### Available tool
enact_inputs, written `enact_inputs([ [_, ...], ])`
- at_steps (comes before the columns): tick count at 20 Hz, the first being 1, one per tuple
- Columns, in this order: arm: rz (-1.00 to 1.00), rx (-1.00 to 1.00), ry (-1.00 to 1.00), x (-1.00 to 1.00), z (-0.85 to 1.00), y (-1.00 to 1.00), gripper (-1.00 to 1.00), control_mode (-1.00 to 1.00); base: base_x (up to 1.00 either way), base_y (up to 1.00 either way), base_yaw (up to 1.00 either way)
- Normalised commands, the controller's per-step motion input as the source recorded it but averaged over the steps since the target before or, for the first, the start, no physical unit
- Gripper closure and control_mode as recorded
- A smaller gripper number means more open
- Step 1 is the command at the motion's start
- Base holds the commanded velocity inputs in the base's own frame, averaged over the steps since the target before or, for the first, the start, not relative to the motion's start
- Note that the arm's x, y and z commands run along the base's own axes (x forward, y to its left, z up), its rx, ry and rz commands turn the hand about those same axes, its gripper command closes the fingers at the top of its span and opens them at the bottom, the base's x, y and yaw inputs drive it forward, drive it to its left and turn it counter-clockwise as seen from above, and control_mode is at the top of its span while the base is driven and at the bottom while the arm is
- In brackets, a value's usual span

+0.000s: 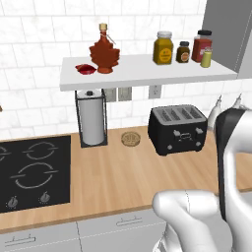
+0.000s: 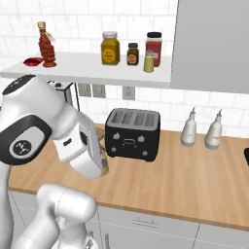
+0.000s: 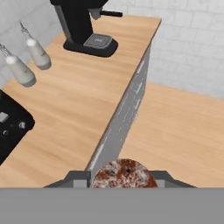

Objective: Put the shaker and condiment bottle from the counter next to their counterparts in the cabinet.

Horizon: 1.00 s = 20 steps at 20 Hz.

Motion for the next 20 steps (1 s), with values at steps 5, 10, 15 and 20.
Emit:
enact_inputs([
  [5, 0.23, -0.02, -0.02, 0.0, 0.74, 0.16, 1.0, -1.0, 0.0, 0.0, 0.0],
  [10, 0.14, -0.1, 0.0, 0.15, 0.48, 0.25, 1.0, -1.0, 0.0, 0.0, 0.0],
  [15, 0.06, -0.15, 0.0, 0.53, 0.12, 0.08, 1.0, -1.0, 0.0, 0.0, 0.0],
  [20, 0.06, -0.11, 0.0, 0.62, 0.15, 0.01, 1.0, -1.0, 0.0, 0.0, 0.0],
])
